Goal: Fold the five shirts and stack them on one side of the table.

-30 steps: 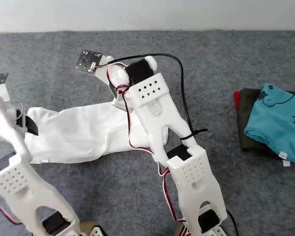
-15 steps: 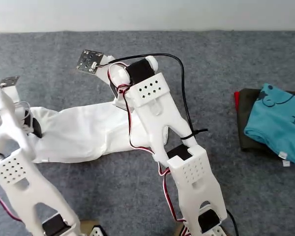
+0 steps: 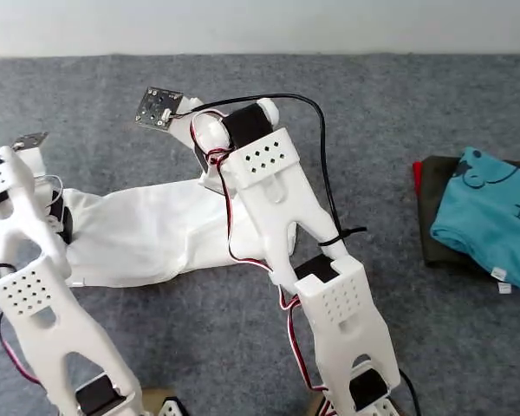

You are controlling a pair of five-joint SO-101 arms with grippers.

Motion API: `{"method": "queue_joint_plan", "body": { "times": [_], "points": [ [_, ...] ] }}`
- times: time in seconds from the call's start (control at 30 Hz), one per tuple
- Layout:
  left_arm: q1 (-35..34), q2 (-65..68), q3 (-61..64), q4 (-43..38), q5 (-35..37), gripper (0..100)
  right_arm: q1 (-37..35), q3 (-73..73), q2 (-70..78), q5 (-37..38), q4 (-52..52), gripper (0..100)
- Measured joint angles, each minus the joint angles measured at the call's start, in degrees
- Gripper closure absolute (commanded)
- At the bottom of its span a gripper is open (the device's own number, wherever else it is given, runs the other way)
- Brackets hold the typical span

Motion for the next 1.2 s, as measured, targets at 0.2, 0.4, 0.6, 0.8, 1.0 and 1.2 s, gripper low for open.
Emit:
{"method": "queue_joint_plan", "body": {
  "times": [0.2, 0.4, 0.6, 0.8, 1.0, 1.2],
  "points": [
    [-7.91, 0.09, -3.69, 0.00, 0.00, 99, 2.55, 0.00, 0.00, 0.00, 0.00, 99.0],
    [-14.86, 0.26, -7.03, -0.18, 0.00, 99, 4.57, -0.09, 0.00, 0.00, 0.00, 99.0],
    [-12.40, -4.13, -1.49, -0.62, 2.46, 99, 6.68, -6.33, -0.09, 0.00, 0.00, 99.0],
    [-1.14, -16.35, 10.99, -0.70, 5.54, 99, 10.46, -12.48, -0.44, 0.00, 0.00, 99.0],
    [13.98, -28.22, 20.31, -0.35, 13.63, 99, 13.98, -13.45, -0.53, 0.00, 0.00, 99.0],
    [26.73, -30.07, 20.84, -0.35, 21.36, 99, 16.97, -13.45, -0.53, 0.00, 0.09, 99.0]
  ]
}}
